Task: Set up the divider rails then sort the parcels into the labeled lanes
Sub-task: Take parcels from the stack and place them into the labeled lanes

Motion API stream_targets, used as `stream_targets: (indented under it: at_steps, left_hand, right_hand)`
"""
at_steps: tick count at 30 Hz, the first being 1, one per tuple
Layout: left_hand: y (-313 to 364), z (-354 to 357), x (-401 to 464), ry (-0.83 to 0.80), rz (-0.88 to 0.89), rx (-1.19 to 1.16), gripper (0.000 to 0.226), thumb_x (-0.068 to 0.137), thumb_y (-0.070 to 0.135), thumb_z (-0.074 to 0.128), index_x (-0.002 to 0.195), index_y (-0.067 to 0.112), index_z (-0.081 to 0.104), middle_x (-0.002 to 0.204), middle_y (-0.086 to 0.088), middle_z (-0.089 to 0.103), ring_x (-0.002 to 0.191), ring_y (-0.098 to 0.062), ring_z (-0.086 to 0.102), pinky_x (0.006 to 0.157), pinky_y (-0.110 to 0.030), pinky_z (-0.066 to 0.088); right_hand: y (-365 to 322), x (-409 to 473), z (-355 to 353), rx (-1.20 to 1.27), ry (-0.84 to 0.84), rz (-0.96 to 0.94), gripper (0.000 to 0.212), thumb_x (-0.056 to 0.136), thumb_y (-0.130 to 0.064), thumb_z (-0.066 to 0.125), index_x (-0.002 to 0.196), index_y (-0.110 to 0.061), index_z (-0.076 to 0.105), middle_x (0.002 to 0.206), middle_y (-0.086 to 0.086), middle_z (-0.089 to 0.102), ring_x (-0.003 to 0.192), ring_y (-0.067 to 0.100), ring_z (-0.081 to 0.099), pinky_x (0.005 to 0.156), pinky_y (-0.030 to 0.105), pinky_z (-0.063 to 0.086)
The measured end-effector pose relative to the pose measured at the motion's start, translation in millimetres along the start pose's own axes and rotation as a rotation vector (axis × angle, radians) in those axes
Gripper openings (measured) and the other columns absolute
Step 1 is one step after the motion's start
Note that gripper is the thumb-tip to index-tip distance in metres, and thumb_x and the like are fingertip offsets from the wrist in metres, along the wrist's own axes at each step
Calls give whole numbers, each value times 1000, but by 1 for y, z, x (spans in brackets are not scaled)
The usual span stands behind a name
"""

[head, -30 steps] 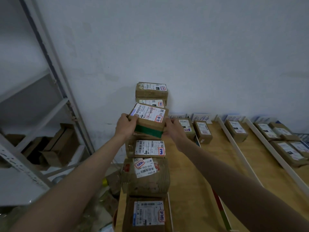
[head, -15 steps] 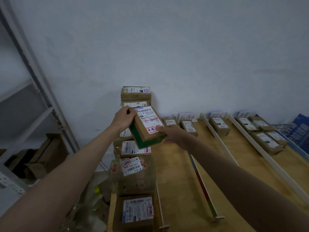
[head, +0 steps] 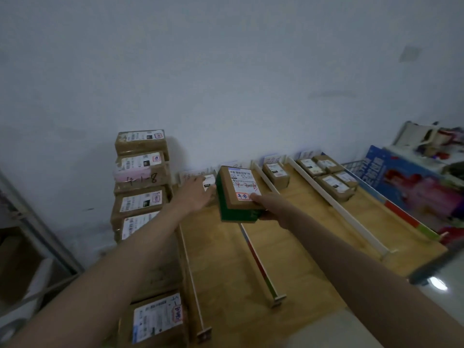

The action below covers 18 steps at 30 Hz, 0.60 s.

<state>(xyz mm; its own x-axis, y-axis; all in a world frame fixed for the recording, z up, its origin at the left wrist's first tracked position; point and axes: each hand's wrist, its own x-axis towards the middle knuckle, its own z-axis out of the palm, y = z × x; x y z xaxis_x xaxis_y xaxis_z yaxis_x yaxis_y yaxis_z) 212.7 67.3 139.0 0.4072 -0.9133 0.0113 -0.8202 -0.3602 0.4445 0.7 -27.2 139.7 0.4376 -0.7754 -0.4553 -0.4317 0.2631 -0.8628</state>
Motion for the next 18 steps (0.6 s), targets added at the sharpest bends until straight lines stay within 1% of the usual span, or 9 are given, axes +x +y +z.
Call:
stream_targets:
  at_steps: [2,3,6,10,12,14,15,16,18]
  left_hand:
    - [15,16,0,-25,28,113,60,100,53,35,146,14,41,153,-10,38,135,-29,43,107,-48,42]
    - [24,23,1,-24,46,155,58,101,51,36,144,12,43,149,-11,41,132,-29,46,106,-45,43]
    - [55,47,-3,-46,87,232,52,102,48,37,138,11,48,142,-10,47,128,-28,47,102,-42,43]
    - [94,94,-7,-113,114,273,60,101,50,37,148,13,38,151,-9,39,136,-29,40,108,-44,39]
    - [121,120,-10,-150,119,292,58,101,51,36,145,13,40,147,-9,41,133,-28,42,107,-42,39]
    - [152,145,-13,-180,135,338,58,102,52,33,145,14,40,144,-7,44,131,-27,43,107,-41,38]
    - [167,156,-15,-185,147,358,58,102,52,33,145,14,41,143,-6,44,131,-27,44,107,-41,37]
    - [182,167,-16,-193,157,368,57,102,52,33,144,15,41,143,-6,45,130,-27,44,107,-41,37]
    - [210,186,-19,-199,183,368,57,102,52,33,144,14,42,143,-6,45,130,-27,45,108,-40,36]
  right_hand:
    - [13,3,-23,-1,57,15,35,96,-34,62,118,-8,58,107,8,69,98,19,68,89,33,57]
    - [19,4,-35,8,82,20,33,96,-34,62,117,-8,58,103,6,68,94,18,67,89,33,57]
    - [39,0,-72,35,155,48,34,95,-34,64,116,-9,59,103,6,67,87,16,64,74,27,54]
    - [73,-11,-123,29,227,106,33,94,-35,64,113,-9,58,97,5,65,84,15,61,73,27,52]
    - [94,-18,-152,32,257,146,33,95,-34,64,113,-8,57,96,5,65,84,16,62,73,27,53]
    - [117,-25,-183,23,279,172,34,95,-33,64,114,-6,58,99,7,66,84,17,64,69,26,54]
    - [128,-28,-199,20,288,180,34,95,-33,64,114,-5,58,101,8,67,86,18,64,69,27,55]
    - [139,-31,-214,23,297,185,34,95,-33,64,114,-5,59,105,9,67,90,19,65,74,30,57]
    - [159,-37,-244,32,316,193,31,95,-34,63,111,-7,60,112,10,67,101,23,64,90,36,56]
